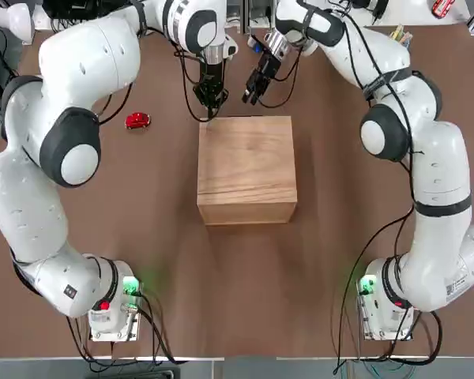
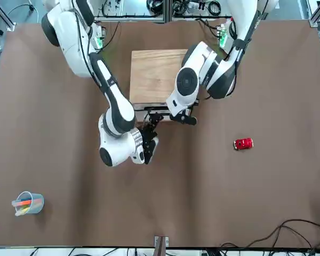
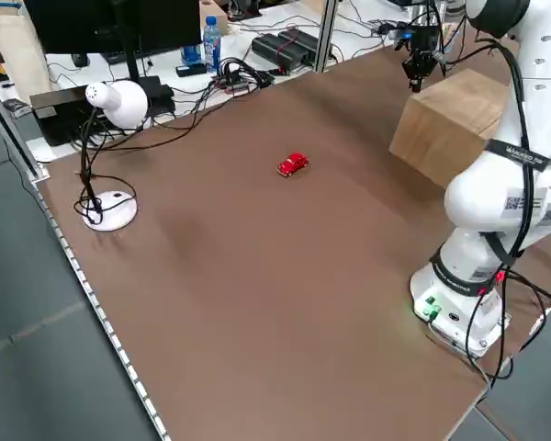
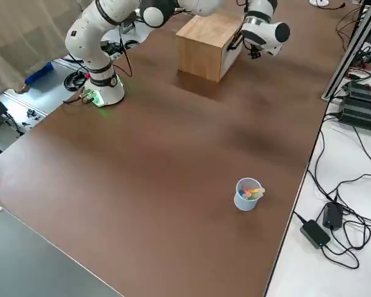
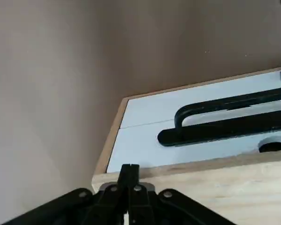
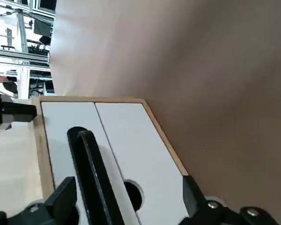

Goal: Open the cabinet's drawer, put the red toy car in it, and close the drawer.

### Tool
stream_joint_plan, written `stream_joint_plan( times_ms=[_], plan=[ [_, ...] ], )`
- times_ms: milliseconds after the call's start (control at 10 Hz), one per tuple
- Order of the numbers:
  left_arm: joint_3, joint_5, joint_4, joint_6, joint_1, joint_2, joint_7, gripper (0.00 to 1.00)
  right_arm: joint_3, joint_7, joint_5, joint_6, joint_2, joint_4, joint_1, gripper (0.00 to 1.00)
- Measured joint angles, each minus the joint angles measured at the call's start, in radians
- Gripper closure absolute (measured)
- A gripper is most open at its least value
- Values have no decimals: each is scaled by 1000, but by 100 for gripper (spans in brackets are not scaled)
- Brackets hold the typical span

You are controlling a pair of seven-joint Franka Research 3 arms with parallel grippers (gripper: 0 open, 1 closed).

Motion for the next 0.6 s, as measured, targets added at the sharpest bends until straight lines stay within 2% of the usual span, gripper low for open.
stream_joint_plan(
  times_ms=[600],
  plan=[
    [0, 0, 0, 0, 0, 0, 0, 97, -1, 41, 73, -40, 7, -51, -13, 0]
  ],
)
